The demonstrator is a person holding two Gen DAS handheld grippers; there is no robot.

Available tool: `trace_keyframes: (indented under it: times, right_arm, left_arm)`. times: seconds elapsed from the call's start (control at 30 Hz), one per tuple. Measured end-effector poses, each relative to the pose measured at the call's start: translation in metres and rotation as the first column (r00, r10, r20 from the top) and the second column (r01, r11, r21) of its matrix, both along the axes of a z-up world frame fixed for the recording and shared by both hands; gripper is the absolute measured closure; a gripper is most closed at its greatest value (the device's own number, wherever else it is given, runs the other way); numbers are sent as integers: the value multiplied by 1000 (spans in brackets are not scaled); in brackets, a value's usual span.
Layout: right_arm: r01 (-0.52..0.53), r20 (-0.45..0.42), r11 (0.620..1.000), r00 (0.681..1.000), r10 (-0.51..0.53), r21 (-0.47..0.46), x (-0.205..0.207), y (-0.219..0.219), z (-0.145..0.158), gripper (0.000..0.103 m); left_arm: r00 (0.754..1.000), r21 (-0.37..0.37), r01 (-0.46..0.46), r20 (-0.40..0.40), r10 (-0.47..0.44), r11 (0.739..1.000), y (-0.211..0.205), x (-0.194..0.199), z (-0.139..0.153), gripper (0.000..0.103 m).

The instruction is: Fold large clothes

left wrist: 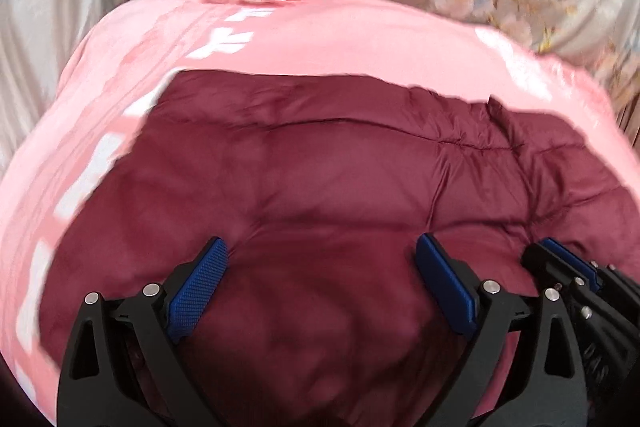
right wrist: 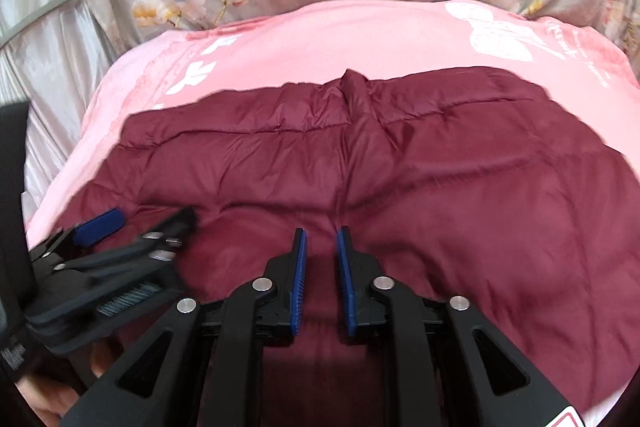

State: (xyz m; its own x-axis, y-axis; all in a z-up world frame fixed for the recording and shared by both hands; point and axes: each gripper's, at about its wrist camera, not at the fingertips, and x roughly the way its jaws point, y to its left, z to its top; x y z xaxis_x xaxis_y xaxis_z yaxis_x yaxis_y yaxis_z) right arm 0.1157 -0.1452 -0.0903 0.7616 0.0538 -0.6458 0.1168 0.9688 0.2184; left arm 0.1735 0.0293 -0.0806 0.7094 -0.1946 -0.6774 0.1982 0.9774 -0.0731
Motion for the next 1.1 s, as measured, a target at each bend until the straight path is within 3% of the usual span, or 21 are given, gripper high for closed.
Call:
trace_keyframes:
  times: [0.2,0.37,0.53,0.63,0.73,0.77,0.9,1.0,1.1]
  right_arm:
    - [-65,30,998,997,65,10,-42,22,19,81]
    - [-90,-3,996,996,90,-10,-43,42,7,80]
    - [-90,-1,996,996,90,-14,-44,43,-3,80]
    - [-90,1,996,996,90,-16,-44,42,-6,81]
    - [-88,-1,996,996,88,-31,-44,44,-6,81]
    - [-88,-2,996,996,88,-30,-43,43,-6,81]
    - [-92,0,996,996,92,-5,-43,40,-6,81]
    - [-95,9,995,995,95,26,-44,35,-5,81]
    - [-73,26,994,997,71,87,-61,25,3,88]
  left_arm:
    - [991,-136,-130,-29,127,982,88,-38,13,10]
    - [958,-265,-278,-139,249,923,146,-46,-3,10]
    - [932,-351,-349,-227,282,869,166,-45,-27,10]
    - [939,-336,-329,-216,268,882,158,-43,-25,7]
    - [952,-368,-286,-213,219,885,146,-36,-25,8]
    - [954,-372,-278,-214,209,886,143,-34,-24,12]
    - [966,-443,-205,-237,107,873,127,-25,-19,58]
    - [982,-408,-153,-164,92,900,112,-31,6,77]
    - [995,-396,-90,-83,62,914,101,-41,35,82]
